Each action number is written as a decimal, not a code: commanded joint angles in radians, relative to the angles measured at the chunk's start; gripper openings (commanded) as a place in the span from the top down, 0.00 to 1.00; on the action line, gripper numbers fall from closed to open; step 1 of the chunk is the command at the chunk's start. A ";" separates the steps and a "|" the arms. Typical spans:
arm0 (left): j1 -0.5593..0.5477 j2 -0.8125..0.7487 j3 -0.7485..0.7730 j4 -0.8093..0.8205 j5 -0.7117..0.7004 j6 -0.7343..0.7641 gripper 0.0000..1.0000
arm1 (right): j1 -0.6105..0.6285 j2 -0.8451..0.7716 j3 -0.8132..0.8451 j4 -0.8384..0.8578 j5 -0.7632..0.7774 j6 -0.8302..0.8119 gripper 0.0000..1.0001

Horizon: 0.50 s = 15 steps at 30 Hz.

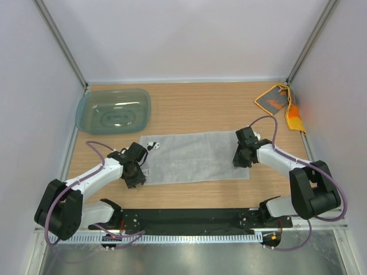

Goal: Roll the towels
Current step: Flatten the towel

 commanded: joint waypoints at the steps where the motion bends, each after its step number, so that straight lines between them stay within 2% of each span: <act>1: -0.003 0.045 -0.017 0.110 -0.037 0.007 0.65 | 0.021 -0.021 -0.013 -0.089 0.006 0.008 0.98; 7: -0.003 0.074 0.000 0.139 -0.039 0.036 0.82 | 0.045 -0.044 -0.008 -0.110 0.005 0.012 0.96; 10: -0.003 0.084 0.003 0.153 -0.034 0.044 0.93 | 0.050 -0.074 0.003 -0.130 0.020 0.011 0.88; 11: -0.003 0.087 0.004 0.156 -0.032 0.045 0.95 | 0.050 -0.084 0.007 -0.136 0.021 0.008 0.79; 13: -0.003 0.087 0.007 0.162 -0.031 0.051 1.00 | 0.051 -0.127 0.022 -0.156 0.041 0.007 0.66; 14: -0.003 0.087 0.007 0.162 -0.031 0.053 1.00 | 0.050 -0.146 0.029 -0.161 0.044 0.006 0.52; 15: -0.001 0.082 0.009 0.162 -0.031 0.057 1.00 | 0.050 -0.177 0.039 -0.170 0.063 0.011 0.44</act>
